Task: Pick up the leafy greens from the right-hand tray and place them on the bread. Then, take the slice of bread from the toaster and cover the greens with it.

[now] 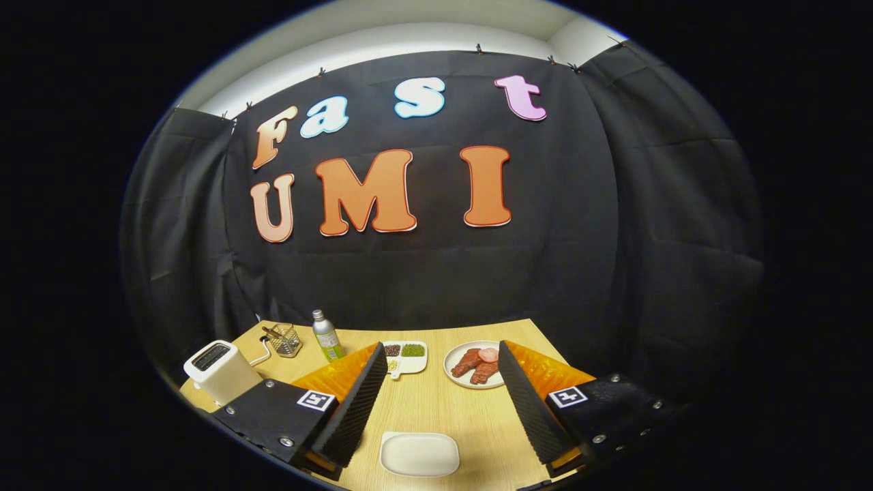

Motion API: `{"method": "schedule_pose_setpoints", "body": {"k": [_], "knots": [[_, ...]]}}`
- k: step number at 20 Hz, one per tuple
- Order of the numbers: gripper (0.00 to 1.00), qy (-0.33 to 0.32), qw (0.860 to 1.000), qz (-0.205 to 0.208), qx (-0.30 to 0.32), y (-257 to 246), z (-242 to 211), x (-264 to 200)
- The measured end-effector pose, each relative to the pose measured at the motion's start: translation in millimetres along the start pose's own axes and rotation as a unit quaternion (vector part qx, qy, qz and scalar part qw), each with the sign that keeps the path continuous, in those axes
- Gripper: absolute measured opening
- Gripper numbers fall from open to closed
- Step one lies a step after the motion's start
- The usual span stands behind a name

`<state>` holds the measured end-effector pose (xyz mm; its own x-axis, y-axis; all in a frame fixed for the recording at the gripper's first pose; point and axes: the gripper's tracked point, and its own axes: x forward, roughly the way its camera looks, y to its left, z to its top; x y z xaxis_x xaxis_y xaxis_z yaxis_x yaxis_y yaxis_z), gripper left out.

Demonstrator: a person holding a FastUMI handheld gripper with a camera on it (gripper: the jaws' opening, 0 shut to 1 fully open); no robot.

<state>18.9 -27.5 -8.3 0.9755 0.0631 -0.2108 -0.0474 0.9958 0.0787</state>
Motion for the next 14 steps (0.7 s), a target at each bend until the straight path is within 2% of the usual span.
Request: {"method": "schedule_pose_setpoints", "body": {"k": [14], "knots": [[0.98, -0.016, 0.999, -0.031, 0.005, -34.9, 2.3, -16.6]]}}
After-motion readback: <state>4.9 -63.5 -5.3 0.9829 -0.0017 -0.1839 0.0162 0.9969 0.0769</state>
